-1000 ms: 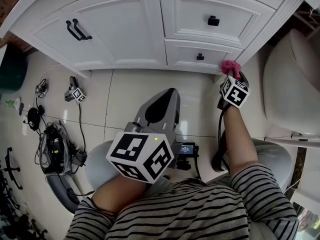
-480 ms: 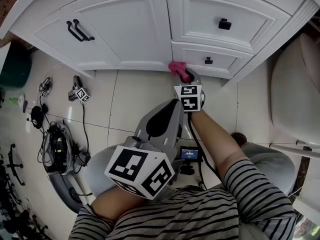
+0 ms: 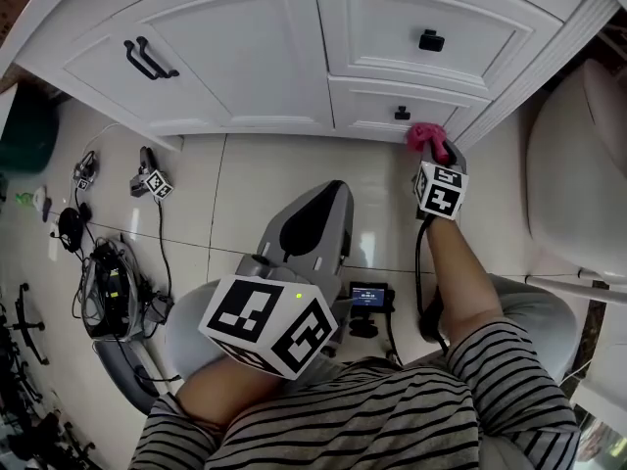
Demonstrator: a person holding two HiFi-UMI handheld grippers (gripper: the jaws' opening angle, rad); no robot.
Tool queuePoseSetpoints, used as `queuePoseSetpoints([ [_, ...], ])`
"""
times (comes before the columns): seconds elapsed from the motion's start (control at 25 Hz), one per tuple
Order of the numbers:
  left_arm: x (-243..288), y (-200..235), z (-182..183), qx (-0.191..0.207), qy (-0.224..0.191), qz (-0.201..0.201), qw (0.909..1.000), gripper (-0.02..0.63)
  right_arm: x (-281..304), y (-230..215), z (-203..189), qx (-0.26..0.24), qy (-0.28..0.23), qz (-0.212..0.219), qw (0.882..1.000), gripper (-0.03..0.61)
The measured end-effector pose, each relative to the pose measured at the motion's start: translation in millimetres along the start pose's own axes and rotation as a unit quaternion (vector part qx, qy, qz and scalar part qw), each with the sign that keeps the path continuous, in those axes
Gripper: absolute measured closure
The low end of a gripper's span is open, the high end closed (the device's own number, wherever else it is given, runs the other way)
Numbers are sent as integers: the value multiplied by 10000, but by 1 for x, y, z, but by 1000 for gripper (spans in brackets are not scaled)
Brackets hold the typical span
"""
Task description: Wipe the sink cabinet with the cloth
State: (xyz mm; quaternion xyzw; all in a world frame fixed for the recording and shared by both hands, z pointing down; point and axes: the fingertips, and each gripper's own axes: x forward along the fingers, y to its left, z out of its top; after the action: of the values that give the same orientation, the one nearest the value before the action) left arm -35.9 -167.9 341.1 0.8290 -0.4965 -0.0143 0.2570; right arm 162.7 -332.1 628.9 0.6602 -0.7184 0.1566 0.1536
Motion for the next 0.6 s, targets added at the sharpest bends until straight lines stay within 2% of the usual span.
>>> queuePoseSetpoints([
  [0.12,-3,-2,1,85,-106,-4,9999,614,-12,-46,-4,12,165,-577,9982,481],
  [0.2,-4,0,0,120,-172,18,9998,614,-25,-72,-3,255,269,-1017,9941,491],
  [0.28,-5,2,-1,148,-180,81,9997,614,-43,-89,11,422,285,-1215,9913,492],
  [0.36,-6,4,1,220,-188,166,9994,614,-65,-91,45,81,120,-1131,9935,491],
  [0.48,-8,7,7,369,-254,290,9986,614,-109,-84,118,-540,-319,-879,9942,491],
  [0.6,-9,13,9,541,-285,457,9971,614,-175,-68,187,-628,-900,-527,9926,489],
])
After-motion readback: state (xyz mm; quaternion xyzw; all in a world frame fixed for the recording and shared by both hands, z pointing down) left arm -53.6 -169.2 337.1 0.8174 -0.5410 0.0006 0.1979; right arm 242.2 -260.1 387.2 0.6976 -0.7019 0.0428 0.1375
